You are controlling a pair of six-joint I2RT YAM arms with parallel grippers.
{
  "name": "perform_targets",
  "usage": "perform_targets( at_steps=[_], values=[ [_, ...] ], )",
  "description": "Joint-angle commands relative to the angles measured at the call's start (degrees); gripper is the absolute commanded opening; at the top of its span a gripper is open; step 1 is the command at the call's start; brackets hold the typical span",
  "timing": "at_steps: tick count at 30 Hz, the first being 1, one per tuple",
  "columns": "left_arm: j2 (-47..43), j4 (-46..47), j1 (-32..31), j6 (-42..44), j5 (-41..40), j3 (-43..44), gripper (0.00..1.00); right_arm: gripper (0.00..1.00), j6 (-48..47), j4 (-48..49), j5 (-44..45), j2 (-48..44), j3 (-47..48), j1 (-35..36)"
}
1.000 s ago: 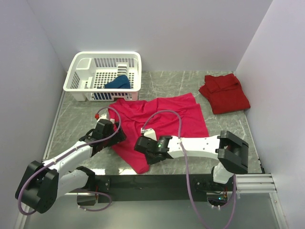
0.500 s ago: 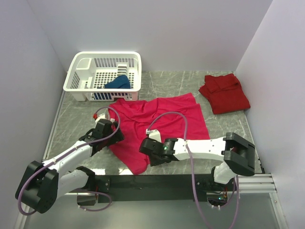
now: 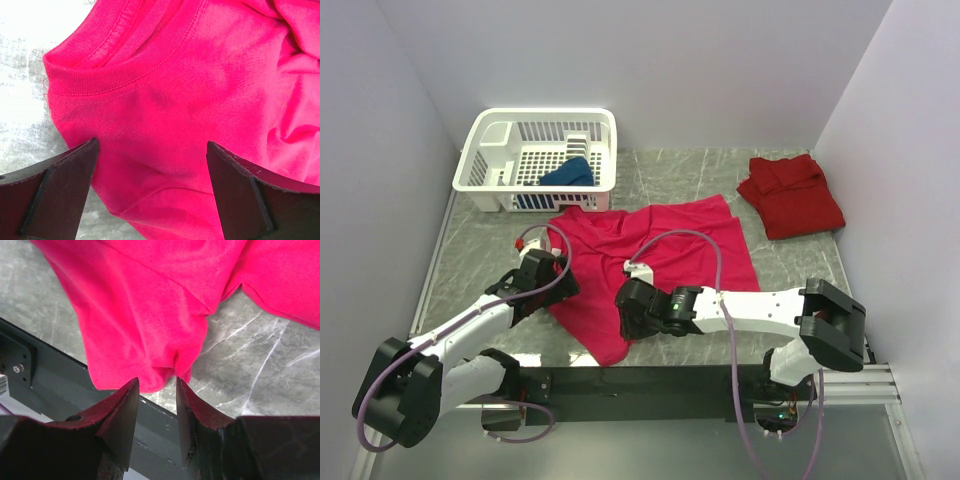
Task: Fold and stack the t-shirts
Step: Flatten the tshirt out
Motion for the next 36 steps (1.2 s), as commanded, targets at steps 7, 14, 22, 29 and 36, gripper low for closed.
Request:
perform_targets(
  at_steps=[7, 14, 22, 29, 36],
  values=[
    [-1.1, 0.3, 0.3, 0.5, -0.7, 1.9, 0.95, 0.43, -0.3, 3.7, -0.6, -0.6, -4.0, -1.7],
    [-1.1, 0.4, 0.3, 0.6, -0.7, 2.0, 0.95, 0.42, -0.7, 6.0, -1.2, 1.1, -4.6, -1.7],
    [-0.4, 0.6, 0.3, 0.9, -0.7, 2.1, 0.95, 0.39, -2.3, 7.7, -2.8, 4.5, -3.4, -1.7],
    [-0.9, 0.7, 0.3, 0.9, -0.8, 2.3, 0.95, 0.00, -3.6, 1.5, -6.2, 1.4, -1.2, -1.7],
    [-1.8, 0.7, 0.3, 1.0, -0.1, 2.1, 0.96, 0.00, -5.8, -5.3, -16.6, -4.8, 1.5, -1.9]
  ],
)
